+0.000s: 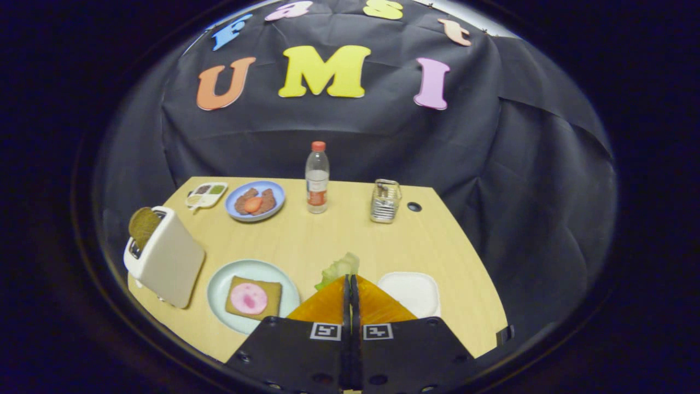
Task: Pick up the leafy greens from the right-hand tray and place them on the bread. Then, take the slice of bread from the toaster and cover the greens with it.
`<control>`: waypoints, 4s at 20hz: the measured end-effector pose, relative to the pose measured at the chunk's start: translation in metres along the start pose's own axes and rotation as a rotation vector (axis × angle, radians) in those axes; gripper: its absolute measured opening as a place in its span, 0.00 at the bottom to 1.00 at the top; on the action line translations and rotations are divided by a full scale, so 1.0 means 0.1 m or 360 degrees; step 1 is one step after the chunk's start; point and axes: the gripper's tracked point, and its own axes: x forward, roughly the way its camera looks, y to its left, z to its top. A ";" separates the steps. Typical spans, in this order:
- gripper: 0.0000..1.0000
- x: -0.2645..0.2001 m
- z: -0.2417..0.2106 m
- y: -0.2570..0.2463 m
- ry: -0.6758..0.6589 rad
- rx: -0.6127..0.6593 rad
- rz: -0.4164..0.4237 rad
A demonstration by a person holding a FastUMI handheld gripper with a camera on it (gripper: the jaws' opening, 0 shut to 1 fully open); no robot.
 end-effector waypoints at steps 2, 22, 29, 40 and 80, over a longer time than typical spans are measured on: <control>0.00 -0.10 0.02 0.35 -0.0004 -0.0046 0.0088; 0.00 1.10 -0.58 1.56 0.0462 -0.0167 0.0283; 0.01 1.43 -0.58 1.52 0.0508 -0.0179 0.0260; 0.62 1.08 -0.36 1.46 0.0345 -0.0275 0.0240; 0.18 0.19 0.17 3.63 0.0227 -0.0201 0.0336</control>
